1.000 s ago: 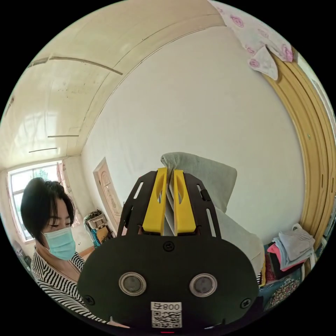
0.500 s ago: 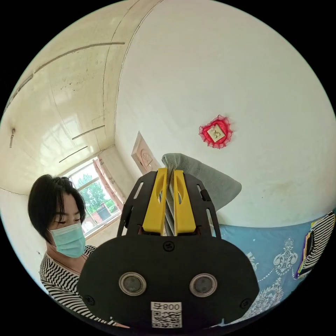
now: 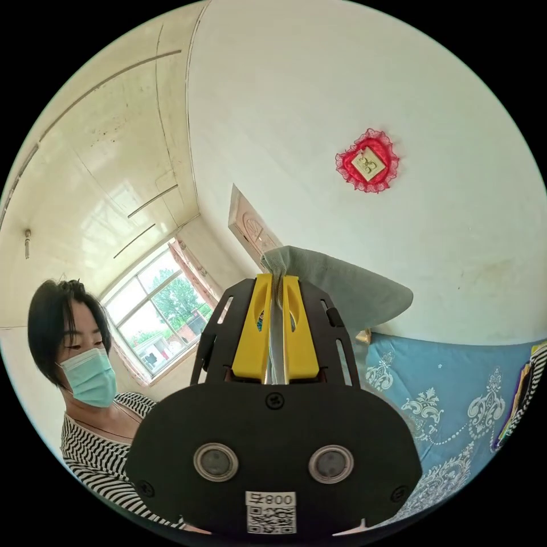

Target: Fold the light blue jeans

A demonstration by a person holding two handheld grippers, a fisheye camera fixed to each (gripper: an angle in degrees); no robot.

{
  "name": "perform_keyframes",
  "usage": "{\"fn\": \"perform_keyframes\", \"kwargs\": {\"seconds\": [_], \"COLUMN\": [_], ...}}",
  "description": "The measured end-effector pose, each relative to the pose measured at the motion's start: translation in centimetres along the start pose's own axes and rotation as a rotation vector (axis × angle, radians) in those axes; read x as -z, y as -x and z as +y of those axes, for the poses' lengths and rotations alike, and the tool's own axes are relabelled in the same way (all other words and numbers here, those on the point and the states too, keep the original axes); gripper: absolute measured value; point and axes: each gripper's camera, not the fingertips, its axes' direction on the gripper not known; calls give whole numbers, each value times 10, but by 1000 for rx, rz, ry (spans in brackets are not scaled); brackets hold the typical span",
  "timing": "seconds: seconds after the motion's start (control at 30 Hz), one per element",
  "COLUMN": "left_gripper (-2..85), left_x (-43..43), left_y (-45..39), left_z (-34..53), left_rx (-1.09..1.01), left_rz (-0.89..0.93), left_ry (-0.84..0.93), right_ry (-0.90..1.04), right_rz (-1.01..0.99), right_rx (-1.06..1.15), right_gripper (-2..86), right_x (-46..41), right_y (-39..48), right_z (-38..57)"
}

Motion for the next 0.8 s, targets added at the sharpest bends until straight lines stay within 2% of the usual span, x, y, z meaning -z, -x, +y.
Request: {"fn": "perform_keyframes", "kwargs": {"seconds": [0.13, 0.4, 0.6, 0.7, 0.8], "left_gripper": [1, 1, 1, 3, 4], "left_x": [67, 213, 285, 300, 288], "left_y": [-43, -186, -262, -275, -253], "left_z": [-11, -59, -131, -186, -257], "left_rx": [60, -121, -290, -336, -314], "left_rz": [-21, -222, -331, -364, -372], "left_ry": [-120, -209, -162, -109, -19], "right_ry": [38, 86, 60, 43, 144], "right_rz": [17, -28, -43, -19, 43], "right_rx": [-78, -166, -175, -171, -246], "right_gripper": [23, 23, 23, 22, 24], "right_x": [34, 128, 200, 225, 228], "right_y": [-66, -156, -188, -205, -255], "right_z": [4, 27, 22, 4, -20]}}
